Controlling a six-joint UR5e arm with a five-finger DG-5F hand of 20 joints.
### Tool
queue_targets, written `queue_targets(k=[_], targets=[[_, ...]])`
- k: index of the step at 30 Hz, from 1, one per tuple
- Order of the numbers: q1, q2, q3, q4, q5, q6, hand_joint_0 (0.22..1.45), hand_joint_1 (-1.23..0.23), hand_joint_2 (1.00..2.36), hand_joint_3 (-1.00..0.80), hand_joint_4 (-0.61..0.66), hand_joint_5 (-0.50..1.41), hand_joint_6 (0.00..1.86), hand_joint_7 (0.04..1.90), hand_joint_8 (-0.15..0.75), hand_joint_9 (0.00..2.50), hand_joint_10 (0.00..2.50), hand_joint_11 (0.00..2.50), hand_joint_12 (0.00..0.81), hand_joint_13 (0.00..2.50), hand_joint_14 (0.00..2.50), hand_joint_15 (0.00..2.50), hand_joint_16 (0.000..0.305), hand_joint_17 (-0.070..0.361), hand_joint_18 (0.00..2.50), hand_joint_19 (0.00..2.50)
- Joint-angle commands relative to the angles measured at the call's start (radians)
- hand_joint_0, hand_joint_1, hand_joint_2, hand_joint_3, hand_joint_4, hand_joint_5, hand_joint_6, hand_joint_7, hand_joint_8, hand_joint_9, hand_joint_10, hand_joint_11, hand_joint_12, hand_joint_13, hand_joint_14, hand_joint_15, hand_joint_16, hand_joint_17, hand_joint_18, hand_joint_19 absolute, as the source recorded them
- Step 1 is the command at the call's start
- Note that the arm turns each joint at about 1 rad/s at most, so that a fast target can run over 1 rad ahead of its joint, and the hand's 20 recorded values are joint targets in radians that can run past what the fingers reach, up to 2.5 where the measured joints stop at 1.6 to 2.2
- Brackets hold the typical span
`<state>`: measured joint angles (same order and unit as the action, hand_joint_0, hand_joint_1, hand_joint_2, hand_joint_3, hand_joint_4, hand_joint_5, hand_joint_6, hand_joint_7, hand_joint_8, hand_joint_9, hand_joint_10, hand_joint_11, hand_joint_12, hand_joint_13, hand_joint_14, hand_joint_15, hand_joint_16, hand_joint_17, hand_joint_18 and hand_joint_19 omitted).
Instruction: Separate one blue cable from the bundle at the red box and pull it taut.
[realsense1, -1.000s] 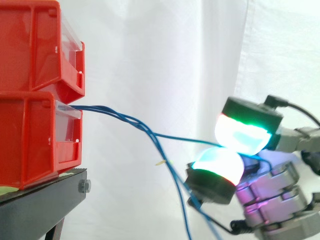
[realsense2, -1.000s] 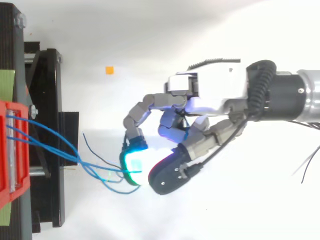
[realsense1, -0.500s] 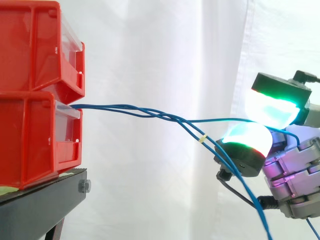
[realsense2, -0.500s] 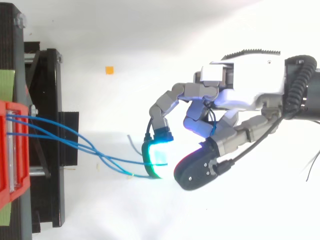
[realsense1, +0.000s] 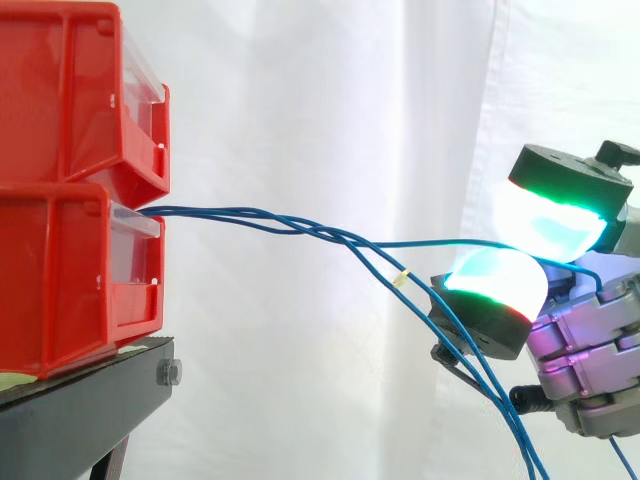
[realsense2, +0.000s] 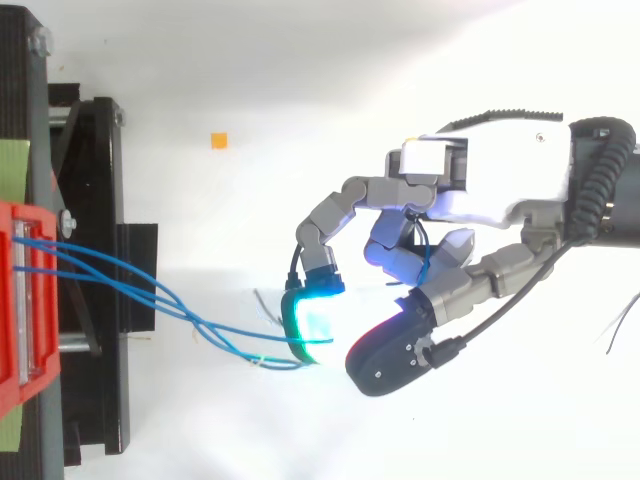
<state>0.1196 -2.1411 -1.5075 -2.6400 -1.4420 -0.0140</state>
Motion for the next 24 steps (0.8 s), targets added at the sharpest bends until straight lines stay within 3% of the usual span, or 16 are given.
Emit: queue_targets(k=[1, 24], targets=[[0.000, 0.001, 0.000, 0.000, 0.000, -0.001, 0.65, -0.76, 1.01, -0.05, 0.07, -0.11, 0.90, 1.14, 0.368, 1.07, 2.50, 1.43, 0.441, 1.06, 2.50, 1.45, 0.059, 0.132, 1.73, 1.68], [0.000, 0.001, 0.001, 0.000, 0.000, -0.003, 0.65, -0.77, 1.01, -0.05, 0.06, -0.11, 0.90, 1.15, 0.356, 1.06, 2.47, 1.47, 0.433, 1.04, 2.50, 1.45, 0.058, 0.130, 1.70, 1.65]])
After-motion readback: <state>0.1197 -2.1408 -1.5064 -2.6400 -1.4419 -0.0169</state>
